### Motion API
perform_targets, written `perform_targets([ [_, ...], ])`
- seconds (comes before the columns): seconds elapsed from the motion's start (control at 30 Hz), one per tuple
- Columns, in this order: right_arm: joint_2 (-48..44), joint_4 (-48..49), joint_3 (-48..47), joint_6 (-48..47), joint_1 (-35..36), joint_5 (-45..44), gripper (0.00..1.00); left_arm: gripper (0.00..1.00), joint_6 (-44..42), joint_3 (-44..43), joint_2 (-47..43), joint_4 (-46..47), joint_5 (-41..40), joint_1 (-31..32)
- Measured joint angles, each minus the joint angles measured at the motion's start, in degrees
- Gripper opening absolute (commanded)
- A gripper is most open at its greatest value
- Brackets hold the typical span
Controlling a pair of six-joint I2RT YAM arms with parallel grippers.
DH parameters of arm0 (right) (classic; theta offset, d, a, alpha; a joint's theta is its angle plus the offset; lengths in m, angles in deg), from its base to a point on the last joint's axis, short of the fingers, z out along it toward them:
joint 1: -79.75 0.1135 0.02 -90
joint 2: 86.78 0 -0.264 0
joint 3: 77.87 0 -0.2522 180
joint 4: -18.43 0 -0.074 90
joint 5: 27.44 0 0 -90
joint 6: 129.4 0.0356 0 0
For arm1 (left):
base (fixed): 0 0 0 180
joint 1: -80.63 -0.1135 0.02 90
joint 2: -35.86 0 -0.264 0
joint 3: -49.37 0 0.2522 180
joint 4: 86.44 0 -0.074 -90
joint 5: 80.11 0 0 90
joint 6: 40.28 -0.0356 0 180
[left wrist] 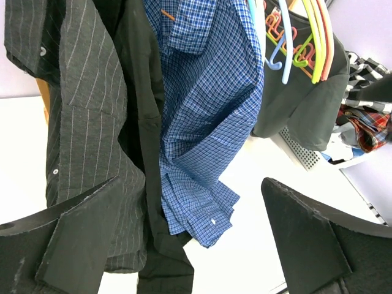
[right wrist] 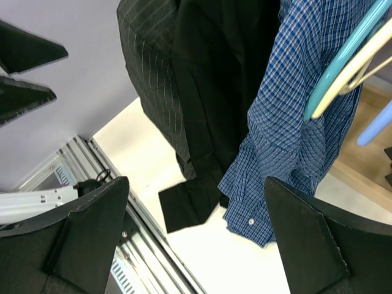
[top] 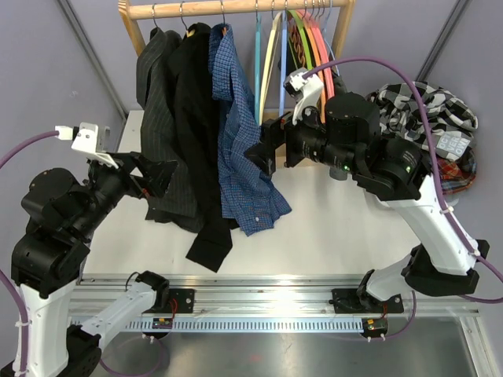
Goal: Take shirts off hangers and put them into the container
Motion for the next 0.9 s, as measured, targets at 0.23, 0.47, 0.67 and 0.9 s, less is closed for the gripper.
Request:
perform_targets([
  [0.23,7.9,-0.9,-11.3,-0.9,0.7,-4.4,1.0,0.99,0.5,3.0,-1.8,1.0,0.4,0.0],
  [0.47,22.2,-3.8,-29.8,-4.0,0.9,-12.0,0.99,0.99,1.3,5.4,-2.8,1.7,0.6,0.0],
  [0.67,25.6,-3.0,-29.8,-7.5,0.9,-17.9,0.99,0.99,2.0,8.1,-4.4,2.1,0.7,0.0],
  [0.9,26.3,1.0,-29.6,-10.8,0.9,-22.1,0.99,0.99,3.1,10.7,-6.0,2.9,1.2,0.0],
])
